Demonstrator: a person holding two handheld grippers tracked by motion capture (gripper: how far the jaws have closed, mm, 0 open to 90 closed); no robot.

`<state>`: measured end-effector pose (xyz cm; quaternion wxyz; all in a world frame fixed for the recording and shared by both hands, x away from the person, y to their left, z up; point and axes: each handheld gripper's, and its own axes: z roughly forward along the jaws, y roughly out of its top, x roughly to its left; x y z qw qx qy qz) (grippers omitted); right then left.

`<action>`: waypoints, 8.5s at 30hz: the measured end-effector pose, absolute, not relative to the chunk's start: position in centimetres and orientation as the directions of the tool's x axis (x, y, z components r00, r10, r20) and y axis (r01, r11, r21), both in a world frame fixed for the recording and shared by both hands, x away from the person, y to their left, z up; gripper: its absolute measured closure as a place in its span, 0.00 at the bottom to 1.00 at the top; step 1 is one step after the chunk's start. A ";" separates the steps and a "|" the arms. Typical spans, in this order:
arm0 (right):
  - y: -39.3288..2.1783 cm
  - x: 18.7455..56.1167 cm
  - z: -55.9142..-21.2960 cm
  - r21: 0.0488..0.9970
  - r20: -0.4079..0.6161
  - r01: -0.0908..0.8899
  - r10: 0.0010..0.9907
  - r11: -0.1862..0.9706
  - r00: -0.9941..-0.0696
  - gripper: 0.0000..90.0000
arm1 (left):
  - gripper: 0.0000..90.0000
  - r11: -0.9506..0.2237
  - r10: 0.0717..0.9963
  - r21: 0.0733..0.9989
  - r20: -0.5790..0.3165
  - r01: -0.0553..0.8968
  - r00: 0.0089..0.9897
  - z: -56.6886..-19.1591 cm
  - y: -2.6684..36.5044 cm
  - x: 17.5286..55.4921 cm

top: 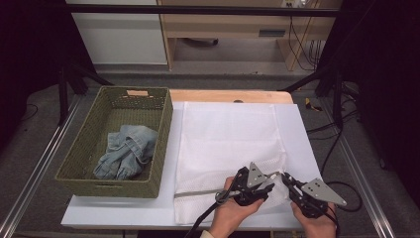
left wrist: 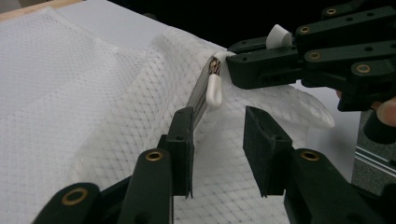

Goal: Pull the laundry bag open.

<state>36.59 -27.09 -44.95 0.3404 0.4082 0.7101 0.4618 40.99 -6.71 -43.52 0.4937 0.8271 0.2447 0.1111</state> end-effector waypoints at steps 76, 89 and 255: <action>-26.9 36.4 -44.4 0.920 -0.024 0.342 0.898 0.192 -0.440 0.95 | 0.96 -0.261 0.615 0.885 -0.156 0.386 0.773 -44.1 -8.5 40.7; -26.8 36.4 -44.2 0.911 -0.029 0.359 0.899 0.204 -0.437 0.95 | 0.96 -0.179 0.635 0.894 -0.214 0.410 0.742 -44.9 -8.5 39.9; -27.8 35.8 -43.3 0.895 -0.059 0.392 0.928 0.212 -0.367 0.96 | 0.96 -0.102 0.775 0.873 -0.231 0.477 0.588 -45.9 1.3 39.1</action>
